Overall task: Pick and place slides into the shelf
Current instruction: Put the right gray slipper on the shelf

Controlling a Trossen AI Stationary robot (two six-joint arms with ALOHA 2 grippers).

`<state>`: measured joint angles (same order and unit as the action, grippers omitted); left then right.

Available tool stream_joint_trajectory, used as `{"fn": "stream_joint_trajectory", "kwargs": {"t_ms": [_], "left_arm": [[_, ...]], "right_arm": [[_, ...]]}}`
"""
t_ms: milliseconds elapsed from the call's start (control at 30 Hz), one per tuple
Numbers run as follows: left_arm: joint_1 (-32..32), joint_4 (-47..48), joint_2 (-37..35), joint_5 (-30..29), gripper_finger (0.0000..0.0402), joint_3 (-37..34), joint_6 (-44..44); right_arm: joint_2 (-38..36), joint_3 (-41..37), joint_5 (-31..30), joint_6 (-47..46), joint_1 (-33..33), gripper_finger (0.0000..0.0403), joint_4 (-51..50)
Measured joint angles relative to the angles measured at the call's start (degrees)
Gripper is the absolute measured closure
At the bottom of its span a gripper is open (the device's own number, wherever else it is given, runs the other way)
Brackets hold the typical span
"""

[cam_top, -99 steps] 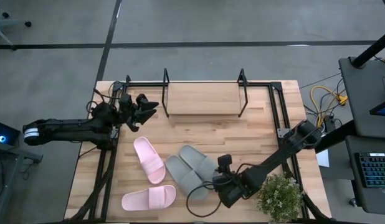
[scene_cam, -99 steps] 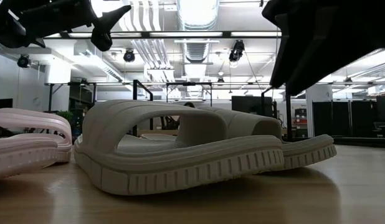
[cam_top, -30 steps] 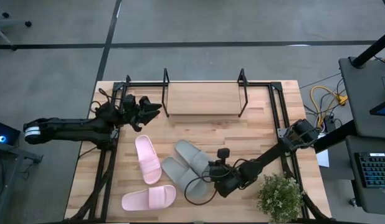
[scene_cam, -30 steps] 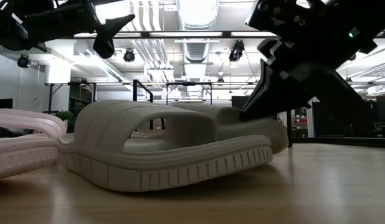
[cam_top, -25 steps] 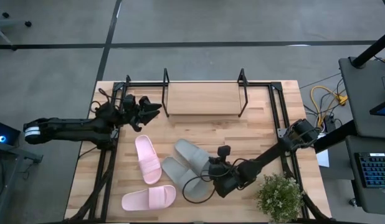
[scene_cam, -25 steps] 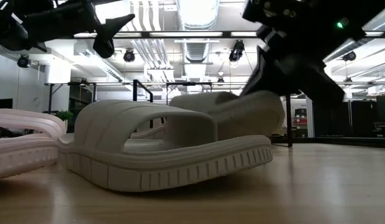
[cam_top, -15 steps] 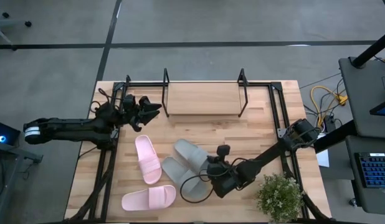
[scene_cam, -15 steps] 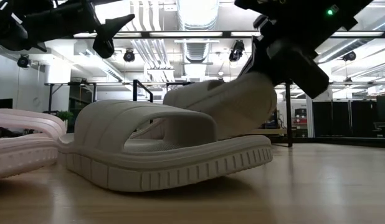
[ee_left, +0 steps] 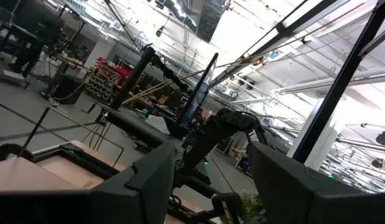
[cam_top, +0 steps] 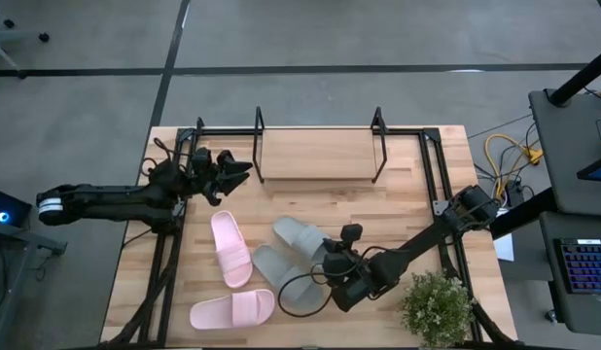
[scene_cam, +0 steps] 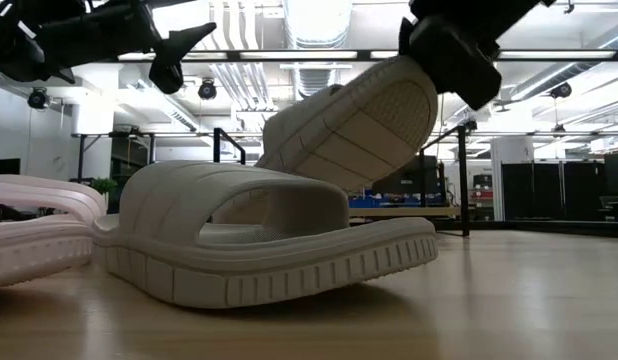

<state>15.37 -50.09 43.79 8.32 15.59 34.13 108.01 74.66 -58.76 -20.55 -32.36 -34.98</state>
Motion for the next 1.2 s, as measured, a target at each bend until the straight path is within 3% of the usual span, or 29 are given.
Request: {"fn": "stream_joint_trajectory", "kwargs": {"t_ms": [267, 600, 1200], "left_arm": [[-0.01, 0.01, -0.17, 0.00, 0.0210, 0.02, 0.00], [0.00, -0.02, -0.04, 0.00, 0.0210, 0.07, 0.00], [-0.01, 0.03, 0.10, -0.02, 0.0210, 0.08, -0.04]], "right_arm": [[-0.45, 5.39, -5.23, -1.17, 0.22, 0.0395, -9.30], [-7.00, 9.44, -7.46, -15.20, 3.55, 0.0395, -25.31], [-21.56, 9.56, -12.43, -13.21, 20.80, 0.0395, -26.11]]}}
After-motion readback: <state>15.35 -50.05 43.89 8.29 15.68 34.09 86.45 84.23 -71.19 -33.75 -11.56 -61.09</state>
